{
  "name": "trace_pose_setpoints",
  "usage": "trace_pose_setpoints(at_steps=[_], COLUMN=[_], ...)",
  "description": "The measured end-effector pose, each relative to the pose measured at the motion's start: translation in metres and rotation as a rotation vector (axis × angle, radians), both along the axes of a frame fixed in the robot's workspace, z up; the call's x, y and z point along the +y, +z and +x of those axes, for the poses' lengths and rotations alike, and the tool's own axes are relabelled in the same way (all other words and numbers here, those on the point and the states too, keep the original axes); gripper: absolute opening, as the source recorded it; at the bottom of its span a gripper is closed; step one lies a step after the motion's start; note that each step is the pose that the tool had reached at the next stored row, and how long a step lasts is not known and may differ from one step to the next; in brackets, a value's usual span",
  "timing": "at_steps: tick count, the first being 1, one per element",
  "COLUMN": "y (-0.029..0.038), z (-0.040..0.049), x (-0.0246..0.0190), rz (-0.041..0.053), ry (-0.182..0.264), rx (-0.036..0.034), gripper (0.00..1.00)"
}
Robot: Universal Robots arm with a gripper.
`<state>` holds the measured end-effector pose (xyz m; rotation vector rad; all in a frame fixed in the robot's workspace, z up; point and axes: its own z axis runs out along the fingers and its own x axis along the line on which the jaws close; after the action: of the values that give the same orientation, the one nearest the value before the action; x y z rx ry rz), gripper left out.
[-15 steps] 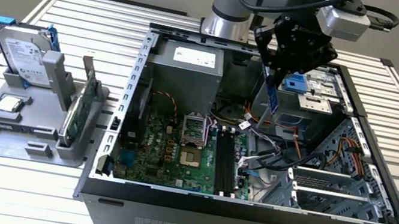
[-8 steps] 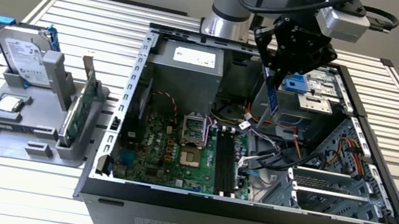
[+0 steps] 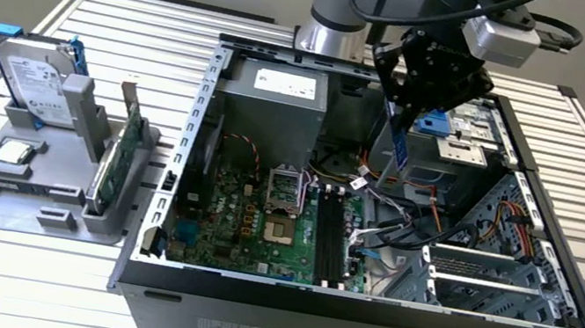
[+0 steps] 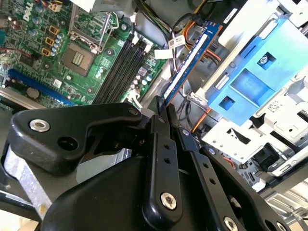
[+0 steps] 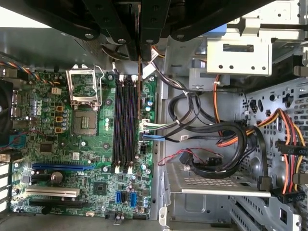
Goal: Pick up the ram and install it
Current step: 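Insert the ram into the slot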
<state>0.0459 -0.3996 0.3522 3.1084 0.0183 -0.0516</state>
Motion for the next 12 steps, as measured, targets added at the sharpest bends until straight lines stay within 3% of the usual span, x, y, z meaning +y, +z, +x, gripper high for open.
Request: trace_pose_setpoints(at_steps=[1,12], y=[-0.0026,-0.0062], z=[0.0011,0.0015], x=[0.0,0.0], rz=[0.0,0.0], ry=[0.0,0.0], rx=[0.0,0.0], gripper=[0.0,0.0])
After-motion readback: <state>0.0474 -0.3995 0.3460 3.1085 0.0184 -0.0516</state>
